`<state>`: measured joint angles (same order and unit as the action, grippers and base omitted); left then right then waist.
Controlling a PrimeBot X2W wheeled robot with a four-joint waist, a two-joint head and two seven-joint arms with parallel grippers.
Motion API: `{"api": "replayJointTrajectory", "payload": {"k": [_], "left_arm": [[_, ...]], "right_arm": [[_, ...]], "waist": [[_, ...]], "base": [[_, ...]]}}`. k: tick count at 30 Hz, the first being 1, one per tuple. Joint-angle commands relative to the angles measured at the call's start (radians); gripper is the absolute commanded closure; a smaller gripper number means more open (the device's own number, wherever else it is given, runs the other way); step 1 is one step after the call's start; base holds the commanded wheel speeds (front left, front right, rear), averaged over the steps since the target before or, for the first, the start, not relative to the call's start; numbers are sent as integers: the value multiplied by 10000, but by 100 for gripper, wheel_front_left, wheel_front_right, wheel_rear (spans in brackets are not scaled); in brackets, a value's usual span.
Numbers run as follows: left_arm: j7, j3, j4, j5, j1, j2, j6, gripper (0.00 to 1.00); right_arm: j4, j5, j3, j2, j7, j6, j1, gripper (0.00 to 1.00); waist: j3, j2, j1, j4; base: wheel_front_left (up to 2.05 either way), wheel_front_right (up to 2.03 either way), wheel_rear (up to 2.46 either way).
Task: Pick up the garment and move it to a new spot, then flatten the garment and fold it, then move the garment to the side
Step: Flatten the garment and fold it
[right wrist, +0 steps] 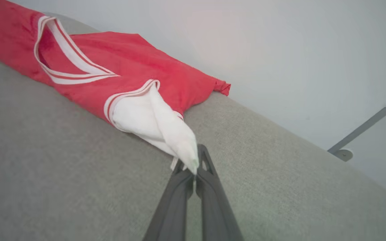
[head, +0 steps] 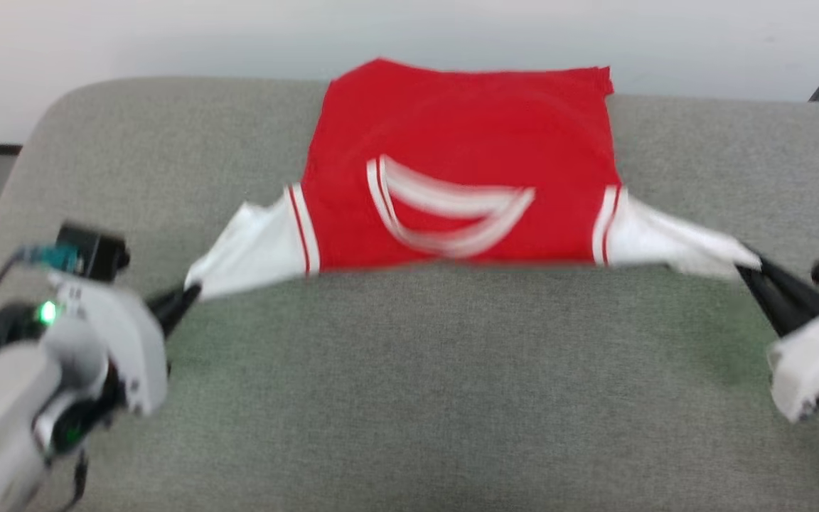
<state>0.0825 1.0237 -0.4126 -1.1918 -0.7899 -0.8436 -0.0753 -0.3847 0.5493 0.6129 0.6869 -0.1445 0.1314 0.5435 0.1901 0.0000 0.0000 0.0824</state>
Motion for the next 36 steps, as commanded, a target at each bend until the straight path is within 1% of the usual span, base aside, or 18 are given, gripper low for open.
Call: {"api": "replayJointTrajectory", "payload": {"k": [1,2,4,7,10,14,18,20,22,26,29,30,31,32,33,36], "left_arm": [[-153,37,268,0,433,-249,201,100],[-267,8,491,-160,783,-425,396,100],[-417,120,1014,-148,1387,-771,756,100],[-731,127,1642,-312,2123,-1160,1363,100],[-952,132,2203,-545,2773,-1388,1874,100],[-1147,131,2683,-817,3366,-1628,2405,100],[-1418,52,3078,-1204,3943,-1755,2777,100],[-1441,42,3163,-1330,4101,-1801,2861,100],[-1529,-5,3361,-1599,4385,-1901,3022,100],[-1532,-18,3899,-2046,4879,-2025,3280,100],[-1599,-21,4217,-2137,5055,-2128,3463,100],[-1609,-17,4326,-2170,5096,-2087,3502,100],[-1606,-2,4422,-2158,5107,-2050,3548,100],[-1605,8,4492,-2118,5098,-2028,3583,100],[-1614,13,4553,-2092,5080,-1988,3573,100],[-1625,25,4666,-2028,4992,-1879,3602,100]], "right_arm": [[146,21,-208,160,41,-15,-385,100],[297,-9,-270,262,115,-15,-722,100],[633,-110,-385,438,254,-15,-1317,100],[999,-214,-659,651,515,-15,-2110,100],[1266,-164,-978,684,840,-15,-2814,100],[1703,84,-1245,637,1381,-15,-3708,100],[2143,434,-1481,681,1969,-15,-4494,100],[2270,508,-1534,697,2107,-15,-4658,100],[2520,727,-1669,663,2485,-15,-5030,100],[2986,1033,-1834,803,3228,-15,-5563,100],[3167,1190,-2066,803,3685,-15,-5751,100],[3209,1184,-2127,808,3853,-15,-5788,98],[3261,1186,-2227,796,3979,-15,-5800,79],[3320,1202,-2428,732,4057,-16,-5766,25],[3359,1271,-2595,664,4225,-16,-5750,0],[3739,1397,-3183,494,4748,-15,-5659,0]], "waist": [[-191,0,0,-114],[-209,0,0,-128],[-247,0,0,-155],[-266,0,0,-178],[-283,0,0,-170],[-234,0,0,-152],[-135,0,0,-170],[-110,0,0,-174],[-59,0,0,-185],[40,0,0,-169],[124,0,0,-113],[153,0,0,-87],[186,0,0,-44],[216,0,0,-1],[243,0,0,39],[339,0,0,187]], "base": [[0,0,0],[0,0,0],[0,0,0],[0,0,0],[0,0,0],[0,0,0],[0,0,0],[0,0,0],[0,0,0],[0,0,0],[0,0,0],[0,0,0],[0,0,0],[0,0,0],[0,0,0],[0,0,0]]}}
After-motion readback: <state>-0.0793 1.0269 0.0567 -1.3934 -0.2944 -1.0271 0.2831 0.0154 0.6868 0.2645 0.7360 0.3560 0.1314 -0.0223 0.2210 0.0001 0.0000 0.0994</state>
